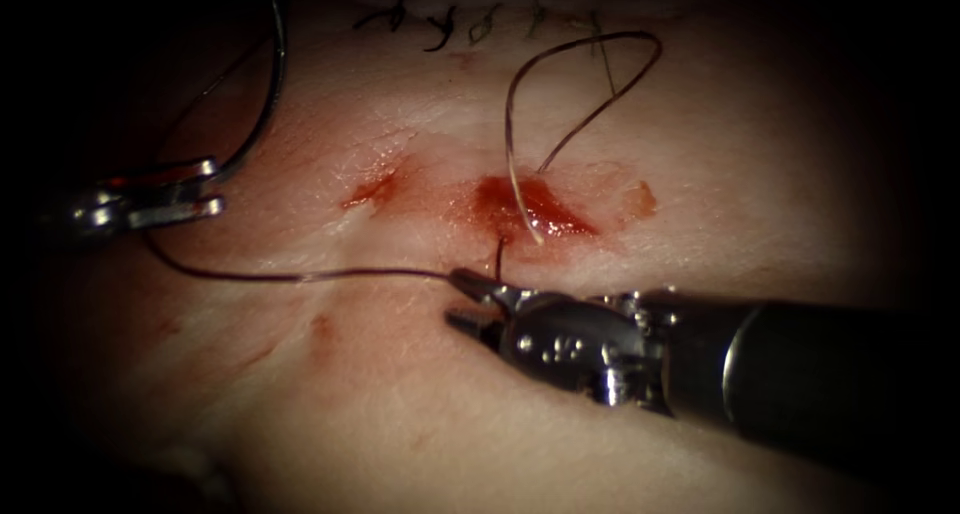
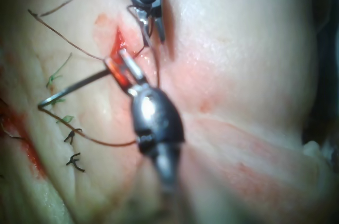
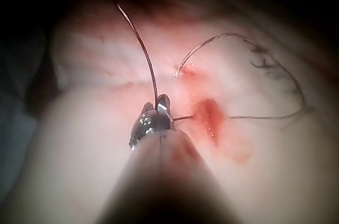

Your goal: Wound Closure

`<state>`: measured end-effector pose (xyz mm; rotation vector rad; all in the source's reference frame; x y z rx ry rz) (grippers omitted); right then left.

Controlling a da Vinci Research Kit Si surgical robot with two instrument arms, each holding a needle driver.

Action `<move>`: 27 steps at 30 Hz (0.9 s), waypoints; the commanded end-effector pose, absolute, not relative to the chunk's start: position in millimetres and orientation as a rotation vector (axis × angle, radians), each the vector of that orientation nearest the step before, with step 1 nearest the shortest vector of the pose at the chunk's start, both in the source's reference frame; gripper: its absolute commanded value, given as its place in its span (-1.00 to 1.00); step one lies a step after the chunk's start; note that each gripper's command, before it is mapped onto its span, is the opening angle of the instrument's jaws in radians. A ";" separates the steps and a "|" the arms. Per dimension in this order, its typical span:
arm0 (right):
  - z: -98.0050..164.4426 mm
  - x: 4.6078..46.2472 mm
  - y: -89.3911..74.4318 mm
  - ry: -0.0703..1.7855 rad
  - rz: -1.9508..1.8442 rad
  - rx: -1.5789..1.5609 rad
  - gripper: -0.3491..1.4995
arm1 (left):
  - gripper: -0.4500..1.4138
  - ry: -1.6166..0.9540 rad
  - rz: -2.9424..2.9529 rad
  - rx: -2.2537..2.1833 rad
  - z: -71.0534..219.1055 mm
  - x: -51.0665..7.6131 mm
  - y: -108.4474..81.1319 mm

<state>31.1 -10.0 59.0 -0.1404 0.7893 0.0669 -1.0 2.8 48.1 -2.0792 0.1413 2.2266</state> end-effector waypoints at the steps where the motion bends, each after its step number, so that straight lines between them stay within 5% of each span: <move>1: 59.0 31.4 -11.4 0.792 0.080 -0.128 -1.00 | -1.00 0.139 2.226 -2.080 48.7 -1.5 2.5; 27: 52.0 32.2 -18.0 0.778 0.015 -0.060 -1.00 | -1.00 0.140 2.227 -2.081 49.9 -2.5 -1.2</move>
